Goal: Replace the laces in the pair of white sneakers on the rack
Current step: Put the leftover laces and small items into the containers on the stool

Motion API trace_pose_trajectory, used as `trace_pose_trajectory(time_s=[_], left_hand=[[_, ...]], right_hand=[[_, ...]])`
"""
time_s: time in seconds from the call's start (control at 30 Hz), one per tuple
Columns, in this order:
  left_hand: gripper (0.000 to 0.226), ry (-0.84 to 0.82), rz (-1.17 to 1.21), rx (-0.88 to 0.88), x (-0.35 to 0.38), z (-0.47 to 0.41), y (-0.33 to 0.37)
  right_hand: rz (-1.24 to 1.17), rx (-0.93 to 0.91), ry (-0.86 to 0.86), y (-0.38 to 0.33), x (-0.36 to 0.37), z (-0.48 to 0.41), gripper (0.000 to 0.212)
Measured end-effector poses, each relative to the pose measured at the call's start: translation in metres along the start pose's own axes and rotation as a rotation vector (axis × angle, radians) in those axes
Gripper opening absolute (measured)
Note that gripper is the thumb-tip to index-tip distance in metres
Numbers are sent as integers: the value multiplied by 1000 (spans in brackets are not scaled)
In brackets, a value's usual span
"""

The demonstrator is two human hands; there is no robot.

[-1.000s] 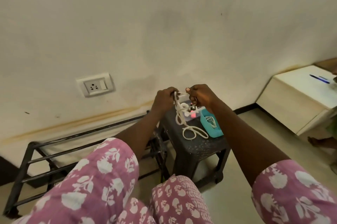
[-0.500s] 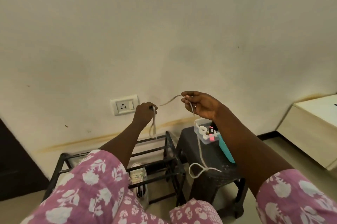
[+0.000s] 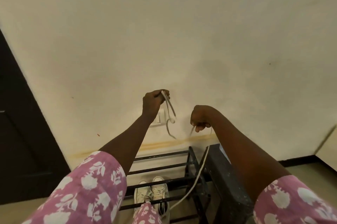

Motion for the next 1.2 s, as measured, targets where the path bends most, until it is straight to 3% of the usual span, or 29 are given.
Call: trace_pose_trajectory(time_s=[0.1, 0.23, 0.33, 0.43, 0.53, 0.7, 0.83, 0.93, 1.07, 1.2], left_hand=[[21, -24, 165, -82, 2, -5, 9], [26, -32, 129, -70, 5, -15, 21], [25, -6, -234, 76, 4, -22, 35], [23, -116, -558, 259, 16, -24, 53], [23, -228, -775, 248, 24, -30, 60], [26, -286, -918, 190, 21, -37, 76], [25, -383, -994, 96, 23, -38, 85], [30, -462, -815, -129, 19, -35, 83], [32, -618, -218, -527, 20, -19, 74], [26, -517, 337, -569, 21, -19, 86]], right_hand=[[32, -87, 61, -23, 0, -5, 31], [-398, -248, 78, -51, 1, -4, 25], [-525, -270, 213, -60, -7, -7, 29], [-622, -273, 351, -66, -16, -1, 25], [-855, -254, 232, -71, -13, 6, 18], [-1165, -288, 100, -71, -10, 9, 23], [-1233, -266, -103, -74, -6, 11, 42], [-1258, -316, -42, -75, -18, 13, 32], [-1291, -332, 149, -69, -33, 14, 29], [-1126, -375, 289, -66, -34, 14, 21]])
Point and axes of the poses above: each hand's wrist, its own z-axis away from the middle knuckle, its own x-axis out of the palm, y = z × x, the point moved 8 cm from there along -z, towards the middle knuckle, and after that the axes turned 3 degrees about x, right-handed, at the moved point
